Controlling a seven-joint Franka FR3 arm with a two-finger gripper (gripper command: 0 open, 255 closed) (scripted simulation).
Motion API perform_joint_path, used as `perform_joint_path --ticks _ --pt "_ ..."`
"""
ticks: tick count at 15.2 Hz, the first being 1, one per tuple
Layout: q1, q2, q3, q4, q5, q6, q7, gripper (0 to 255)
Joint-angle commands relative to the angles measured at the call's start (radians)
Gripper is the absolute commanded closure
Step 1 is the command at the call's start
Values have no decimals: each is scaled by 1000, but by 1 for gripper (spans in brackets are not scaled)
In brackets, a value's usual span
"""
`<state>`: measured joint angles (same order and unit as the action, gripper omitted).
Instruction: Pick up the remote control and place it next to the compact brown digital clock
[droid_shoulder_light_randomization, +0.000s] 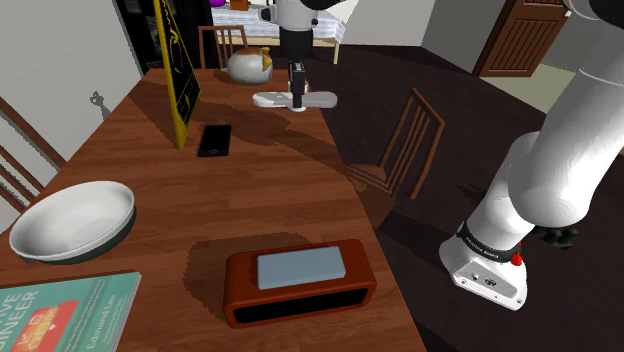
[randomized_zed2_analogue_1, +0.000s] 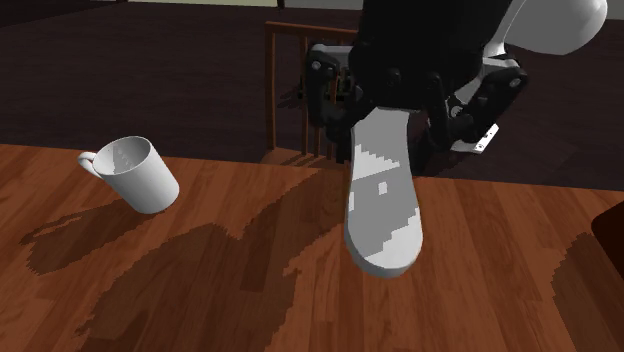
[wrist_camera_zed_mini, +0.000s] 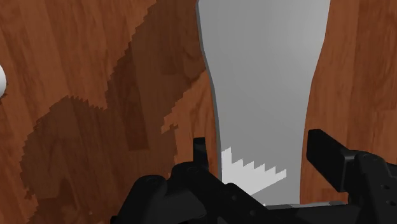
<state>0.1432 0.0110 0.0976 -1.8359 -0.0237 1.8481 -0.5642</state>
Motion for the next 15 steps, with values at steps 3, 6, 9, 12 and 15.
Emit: perform_joint_path --ticks 3,6,9,12,15 --pt "26 -134 27 -157 16 23 49 255" --pt "48 -227 49 -255 33 28 85 255" --pt "71 -318 74 -342 55 25 123 255" --pt "98 -406 102 -418 80 15 163 255" --pt "128 -490 132 -485 110 -1 206 255"
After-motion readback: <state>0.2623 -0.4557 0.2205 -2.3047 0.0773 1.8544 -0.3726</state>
